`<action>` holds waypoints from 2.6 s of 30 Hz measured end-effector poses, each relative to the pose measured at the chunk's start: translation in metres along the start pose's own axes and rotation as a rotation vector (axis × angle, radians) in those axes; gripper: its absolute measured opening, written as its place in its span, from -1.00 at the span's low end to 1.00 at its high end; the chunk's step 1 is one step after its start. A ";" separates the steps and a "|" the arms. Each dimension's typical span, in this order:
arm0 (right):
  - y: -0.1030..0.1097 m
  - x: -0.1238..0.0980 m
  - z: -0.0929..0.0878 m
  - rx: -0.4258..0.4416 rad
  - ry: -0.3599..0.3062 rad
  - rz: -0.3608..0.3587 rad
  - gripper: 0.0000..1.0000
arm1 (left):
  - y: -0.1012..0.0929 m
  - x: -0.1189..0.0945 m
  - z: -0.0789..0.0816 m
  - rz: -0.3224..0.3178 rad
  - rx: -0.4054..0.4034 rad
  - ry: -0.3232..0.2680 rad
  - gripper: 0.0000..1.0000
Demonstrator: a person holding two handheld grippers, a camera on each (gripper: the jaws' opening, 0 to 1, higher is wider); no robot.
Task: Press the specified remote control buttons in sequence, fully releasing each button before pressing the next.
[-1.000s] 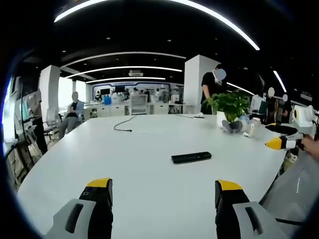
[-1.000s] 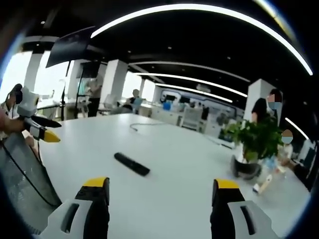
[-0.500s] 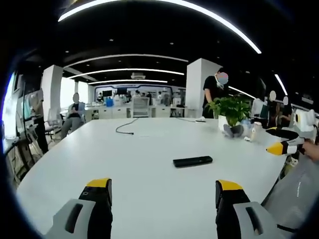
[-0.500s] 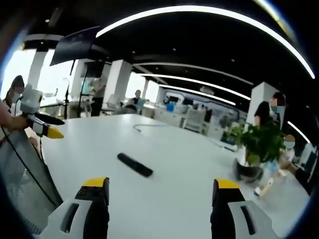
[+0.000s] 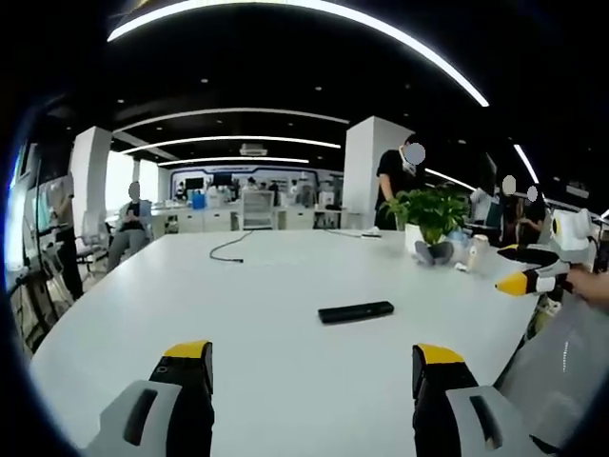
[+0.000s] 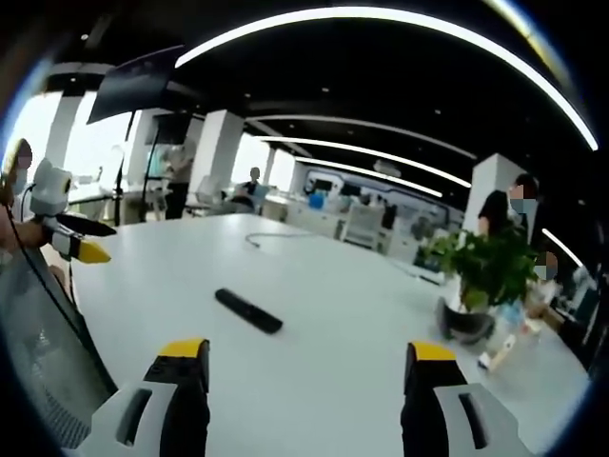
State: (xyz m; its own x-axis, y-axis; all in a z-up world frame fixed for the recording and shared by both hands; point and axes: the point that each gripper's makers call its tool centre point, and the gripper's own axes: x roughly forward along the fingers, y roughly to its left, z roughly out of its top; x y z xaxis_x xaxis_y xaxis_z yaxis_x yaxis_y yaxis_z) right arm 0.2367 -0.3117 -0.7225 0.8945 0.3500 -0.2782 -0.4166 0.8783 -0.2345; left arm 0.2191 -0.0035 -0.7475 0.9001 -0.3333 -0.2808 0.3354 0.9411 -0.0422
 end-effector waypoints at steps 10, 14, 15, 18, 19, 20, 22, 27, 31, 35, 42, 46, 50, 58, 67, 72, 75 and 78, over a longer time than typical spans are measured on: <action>-0.016 -0.004 0.003 0.097 -0.040 -0.034 0.63 | -0.004 -0.001 0.009 -0.016 0.023 -0.038 0.76; -0.019 -0.005 0.003 0.118 -0.046 -0.040 0.59 | -0.005 0.000 0.005 -0.013 0.027 -0.019 0.76; -0.019 -0.006 0.004 0.126 -0.051 -0.039 0.57 | -0.005 0.001 0.001 -0.011 0.034 0.003 0.77; -0.019 -0.005 0.003 0.146 -0.051 -0.030 0.55 | -0.006 0.003 -0.006 -0.012 0.052 0.049 0.77; -0.020 -0.006 0.003 0.145 -0.055 -0.033 0.55 | -0.006 0.003 -0.006 -0.019 0.059 0.050 0.78; -0.020 -0.006 0.004 0.145 -0.061 -0.037 0.55 | -0.008 0.003 -0.006 -0.025 0.065 0.051 0.77; -0.022 -0.007 0.004 0.150 -0.063 -0.045 0.52 | -0.010 0.003 -0.006 -0.039 0.073 0.050 0.77; -0.025 -0.007 0.003 0.158 -0.057 -0.060 0.55 | -0.013 0.005 -0.014 -0.057 0.102 0.090 0.77; -0.018 -0.005 -0.009 0.184 0.015 -0.028 0.46 | -0.013 0.005 -0.011 -0.063 0.097 0.066 0.77; -0.016 -0.004 -0.008 0.147 0.014 -0.028 0.45 | -0.013 0.006 -0.014 -0.066 0.096 0.079 0.76; -0.018 -0.005 -0.010 0.160 0.025 -0.031 0.42 | -0.026 0.008 -0.024 -0.147 0.057 0.126 0.79; -0.019 -0.006 -0.011 0.170 0.026 -0.031 0.39 | -0.051 0.006 -0.039 -0.265 0.075 0.231 0.94; -0.018 -0.005 -0.009 0.168 0.021 -0.028 0.39 | -0.061 0.005 -0.043 -0.324 0.095 0.264 0.96; -0.011 -0.004 -0.012 0.158 0.040 -0.002 0.36 | -0.059 0.022 -0.033 -0.358 0.072 0.284 0.99; -0.007 -0.003 -0.014 0.151 0.050 0.015 0.33 | -0.064 0.046 -0.014 -0.376 -0.055 0.269 0.99; -0.008 -0.004 -0.013 0.153 0.041 0.016 0.34 | -0.065 0.056 -0.008 -0.398 0.042 0.274 1.00; -0.010 -0.004 -0.013 0.155 0.039 0.008 0.32 | -0.063 0.060 -0.011 -0.409 0.140 0.298 1.00; -0.011 -0.005 -0.014 0.157 0.040 0.001 0.31 | -0.066 0.063 -0.010 -0.415 0.193 0.317 1.00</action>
State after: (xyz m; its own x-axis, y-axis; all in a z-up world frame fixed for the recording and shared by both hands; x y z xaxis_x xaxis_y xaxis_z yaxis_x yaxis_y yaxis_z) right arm 0.2349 -0.3279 -0.7311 0.8856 0.3405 -0.3159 -0.3842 0.9192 -0.0861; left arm 0.2513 -0.0858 -0.7719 0.5638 -0.6123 -0.5542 0.7154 0.6974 -0.0426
